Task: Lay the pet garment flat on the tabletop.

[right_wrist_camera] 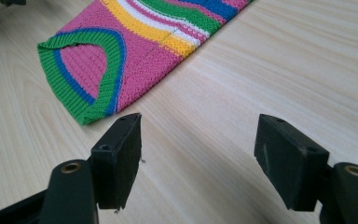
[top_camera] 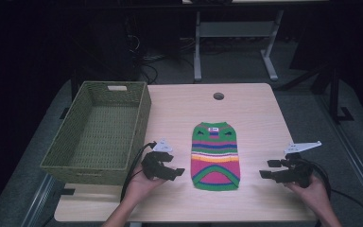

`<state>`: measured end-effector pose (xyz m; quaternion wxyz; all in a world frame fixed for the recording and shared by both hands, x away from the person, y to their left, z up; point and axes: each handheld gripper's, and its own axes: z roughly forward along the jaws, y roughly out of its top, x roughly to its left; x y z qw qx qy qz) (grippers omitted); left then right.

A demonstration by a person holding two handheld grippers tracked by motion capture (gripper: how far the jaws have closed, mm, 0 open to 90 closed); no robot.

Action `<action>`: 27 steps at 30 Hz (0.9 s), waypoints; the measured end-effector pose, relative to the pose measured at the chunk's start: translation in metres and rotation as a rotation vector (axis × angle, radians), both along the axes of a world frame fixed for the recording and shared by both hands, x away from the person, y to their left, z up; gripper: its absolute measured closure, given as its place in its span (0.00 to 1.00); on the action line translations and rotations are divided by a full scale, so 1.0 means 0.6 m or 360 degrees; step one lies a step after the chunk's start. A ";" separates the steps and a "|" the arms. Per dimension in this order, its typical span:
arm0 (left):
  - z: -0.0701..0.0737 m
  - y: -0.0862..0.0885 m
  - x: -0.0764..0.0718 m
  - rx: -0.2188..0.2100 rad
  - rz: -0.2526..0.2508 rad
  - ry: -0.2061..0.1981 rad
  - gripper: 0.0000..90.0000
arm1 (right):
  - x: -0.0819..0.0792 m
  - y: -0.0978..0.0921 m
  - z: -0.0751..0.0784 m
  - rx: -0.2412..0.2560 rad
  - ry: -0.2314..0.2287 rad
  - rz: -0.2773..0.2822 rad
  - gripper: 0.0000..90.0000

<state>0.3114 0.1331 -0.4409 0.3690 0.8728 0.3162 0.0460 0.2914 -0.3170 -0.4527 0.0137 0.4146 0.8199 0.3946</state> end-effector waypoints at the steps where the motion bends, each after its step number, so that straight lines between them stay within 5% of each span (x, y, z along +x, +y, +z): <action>1: 0.000 0.001 -0.001 0.0005 -0.0003 0.0003 0.32 | -0.002 -0.002 -0.001 0.0004 -0.0002 -0.0005 0.35; 27: -0.011 0.017 -0.043 -0.0061 0.0012 -0.0014 0.30 | -0.064 -0.028 -0.015 0.0011 -0.0089 -0.0094 0.32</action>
